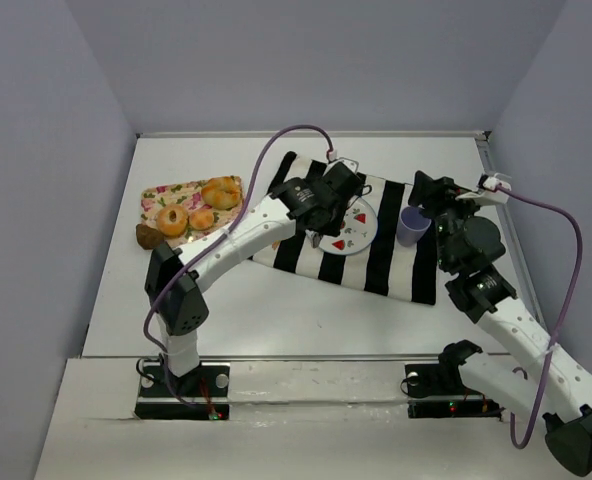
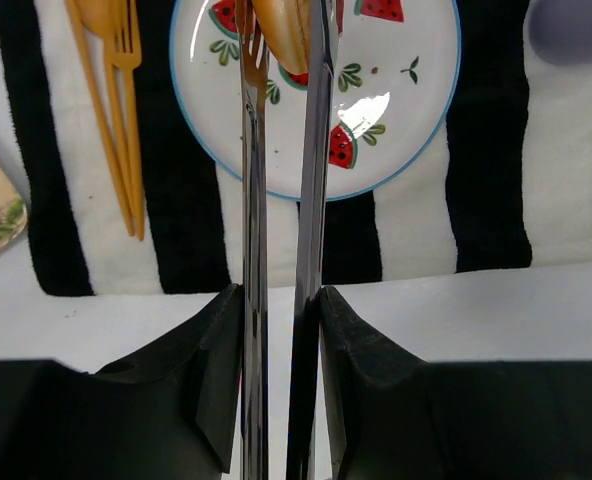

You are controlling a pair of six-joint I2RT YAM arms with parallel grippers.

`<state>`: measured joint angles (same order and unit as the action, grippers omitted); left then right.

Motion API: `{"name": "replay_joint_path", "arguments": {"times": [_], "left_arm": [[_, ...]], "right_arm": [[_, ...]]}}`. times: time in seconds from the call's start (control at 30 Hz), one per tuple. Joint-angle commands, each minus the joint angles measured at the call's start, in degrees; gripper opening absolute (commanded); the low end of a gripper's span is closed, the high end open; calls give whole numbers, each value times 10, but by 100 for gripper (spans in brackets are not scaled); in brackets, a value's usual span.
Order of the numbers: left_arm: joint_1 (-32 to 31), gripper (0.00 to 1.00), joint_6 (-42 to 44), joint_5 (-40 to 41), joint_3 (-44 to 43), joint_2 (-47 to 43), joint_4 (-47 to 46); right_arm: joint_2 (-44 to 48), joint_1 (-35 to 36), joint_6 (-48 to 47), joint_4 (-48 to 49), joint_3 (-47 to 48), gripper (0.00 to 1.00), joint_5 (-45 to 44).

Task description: Place the bread

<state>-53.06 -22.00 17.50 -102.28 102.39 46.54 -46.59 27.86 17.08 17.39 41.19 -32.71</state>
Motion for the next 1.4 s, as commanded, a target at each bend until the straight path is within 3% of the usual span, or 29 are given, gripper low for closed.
{"name": "replay_joint_path", "arguments": {"times": [0.0,0.17,0.33,0.57,0.67,1.0,1.23,1.37], "left_arm": [[-6,28,28,-20,-26,30,-45],[-10,34,32,-4,-26,65,-45],[-12,55,44,-16,-23,66,-59],[-13,62,43,-15,-10,41,-62],[-14,61,37,-5,-5,28,-61],[-13,40,-4,68,26,-48,-28],[-14,40,-64,126,98,-119,8],[-13,40,-139,149,178,-165,28]], "right_arm": [[22,5,-20,28,-6,69,-39],[21,5,-26,26,-4,69,-45],[13,5,-27,23,-1,69,-46],[18,5,-28,21,-1,69,-47],[19,5,-28,21,-1,69,-46],[26,5,-22,20,-3,69,-40],[26,5,-22,19,-4,69,-40],[21,5,-21,19,-3,69,-39]]}}
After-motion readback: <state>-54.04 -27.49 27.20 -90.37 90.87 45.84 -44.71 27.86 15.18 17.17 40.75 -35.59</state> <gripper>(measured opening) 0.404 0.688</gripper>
